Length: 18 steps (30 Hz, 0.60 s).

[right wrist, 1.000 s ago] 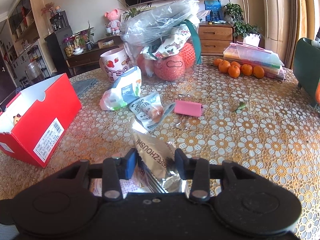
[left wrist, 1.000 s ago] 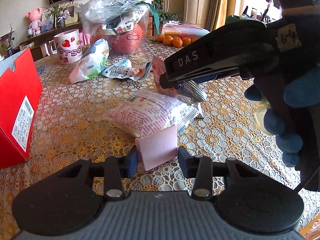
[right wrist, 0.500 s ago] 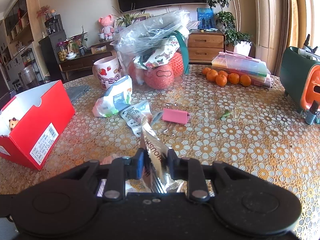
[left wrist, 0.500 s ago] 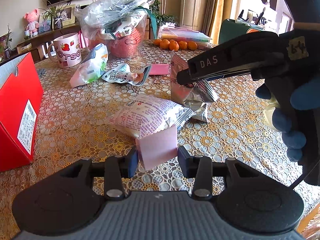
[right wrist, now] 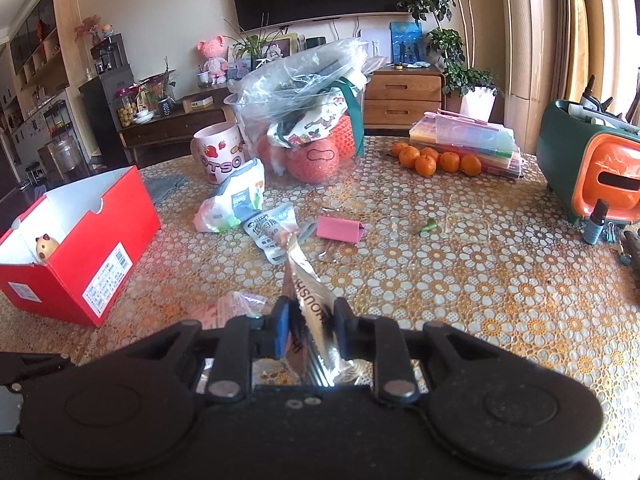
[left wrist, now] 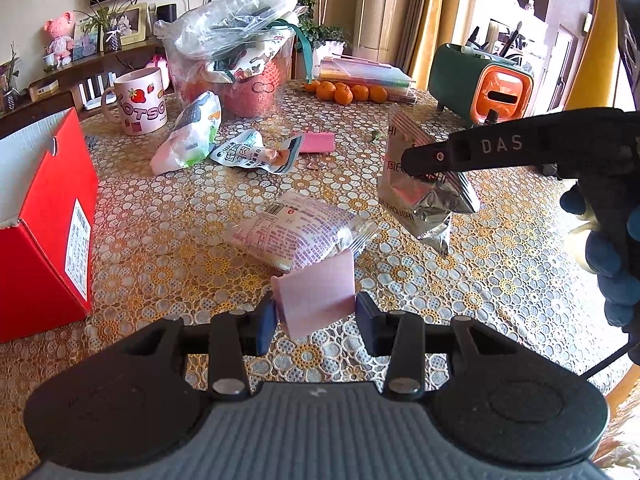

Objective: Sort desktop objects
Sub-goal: 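Carry the silver packet with the right tool while the left tool carries the pink card over the red box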

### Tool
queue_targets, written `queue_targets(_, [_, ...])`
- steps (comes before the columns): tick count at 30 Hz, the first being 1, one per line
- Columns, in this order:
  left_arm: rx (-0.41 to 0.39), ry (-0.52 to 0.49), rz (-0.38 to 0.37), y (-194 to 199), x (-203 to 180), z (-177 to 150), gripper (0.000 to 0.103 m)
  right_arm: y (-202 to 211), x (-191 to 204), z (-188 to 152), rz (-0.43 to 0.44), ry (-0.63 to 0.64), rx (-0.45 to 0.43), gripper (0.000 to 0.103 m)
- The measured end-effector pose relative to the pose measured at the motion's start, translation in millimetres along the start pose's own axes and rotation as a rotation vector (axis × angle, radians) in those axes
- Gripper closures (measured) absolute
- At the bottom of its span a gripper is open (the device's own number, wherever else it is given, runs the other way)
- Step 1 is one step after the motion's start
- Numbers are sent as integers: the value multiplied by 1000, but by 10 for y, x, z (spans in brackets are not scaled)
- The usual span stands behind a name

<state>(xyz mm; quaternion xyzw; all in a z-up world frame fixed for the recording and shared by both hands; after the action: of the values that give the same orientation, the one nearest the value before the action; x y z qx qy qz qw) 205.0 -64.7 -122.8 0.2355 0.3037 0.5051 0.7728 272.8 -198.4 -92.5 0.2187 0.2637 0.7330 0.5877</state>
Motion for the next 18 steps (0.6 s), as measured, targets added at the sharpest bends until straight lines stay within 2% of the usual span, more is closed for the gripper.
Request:
queue_targets(8, [-11,19,-9,345,46,77,62,363,160,40,31,0,-14,81])
queue_targets(18, [-42,46,-12,876,282,243,62,694,634,294,104,32,-50,81])
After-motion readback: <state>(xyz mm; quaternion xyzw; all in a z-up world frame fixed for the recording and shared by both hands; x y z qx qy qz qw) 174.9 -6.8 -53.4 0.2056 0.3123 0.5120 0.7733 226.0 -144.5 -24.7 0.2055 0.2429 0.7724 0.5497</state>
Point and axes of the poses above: each gripper's, at about its wrist camera, not at the fingertips, and y roughly against the way its jaws point, x to its left, z to its top, the point moved 10 cm from there along -y, roughly the way its jaws point, and after that the axes turned 13 degrees about -z, right-handed, at the moved point
